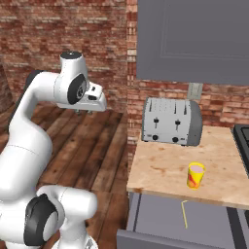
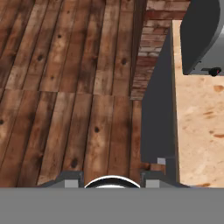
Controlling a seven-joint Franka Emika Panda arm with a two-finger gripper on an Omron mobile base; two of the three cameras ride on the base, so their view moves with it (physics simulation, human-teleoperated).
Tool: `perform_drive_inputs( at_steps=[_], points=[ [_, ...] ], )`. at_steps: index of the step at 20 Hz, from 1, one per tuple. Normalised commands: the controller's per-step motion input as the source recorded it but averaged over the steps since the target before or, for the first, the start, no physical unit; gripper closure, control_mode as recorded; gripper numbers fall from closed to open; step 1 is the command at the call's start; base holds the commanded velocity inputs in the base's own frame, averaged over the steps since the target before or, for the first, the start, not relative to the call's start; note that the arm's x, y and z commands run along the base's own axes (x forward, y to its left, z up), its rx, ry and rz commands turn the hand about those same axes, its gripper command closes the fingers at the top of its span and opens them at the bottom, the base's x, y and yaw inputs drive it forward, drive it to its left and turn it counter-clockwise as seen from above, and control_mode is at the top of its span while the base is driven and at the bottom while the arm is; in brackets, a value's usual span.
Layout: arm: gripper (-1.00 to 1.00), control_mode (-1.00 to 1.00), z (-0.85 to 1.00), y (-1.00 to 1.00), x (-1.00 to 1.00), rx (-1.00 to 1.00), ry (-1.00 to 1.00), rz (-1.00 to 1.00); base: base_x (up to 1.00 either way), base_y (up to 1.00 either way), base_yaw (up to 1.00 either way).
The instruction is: Pick up the straw from the right drawer and put it inside the smoothie cup.
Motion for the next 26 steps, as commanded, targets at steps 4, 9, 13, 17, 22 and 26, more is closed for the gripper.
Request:
perform_drive_inputs(
  at_steps=[4,9,13,17,22,26],
  points=[
    [-1.0,-1.0,0.0,-0.02,-0.09,0.0,0.0,0.0,0.0,0.0,0.0],
    [-1.0,-1.0,-0.23,-0.04,-0.7,0.0,-0.04,-0.01,0.0,0.0,0.0],
    [-1.0,-1.0,-0.43,-0.01,-0.83,0.0,-0.02,0.0,0.0,0.0,0.0],
    [-1.0,-1.0,-0.48,0.0,-0.61,0.0,0.0,0.0,0.0,0.0,0.0],
    [-1.0,-1.0,-0.38,0.0,-0.23,0.0,0.0,0.0,0.0,0.0,0.0],
    [-1.0,-1.0,-0.2,0.0,-0.01,0.0,0.0,0.0,0.0,0.0,0.0]
  ],
)
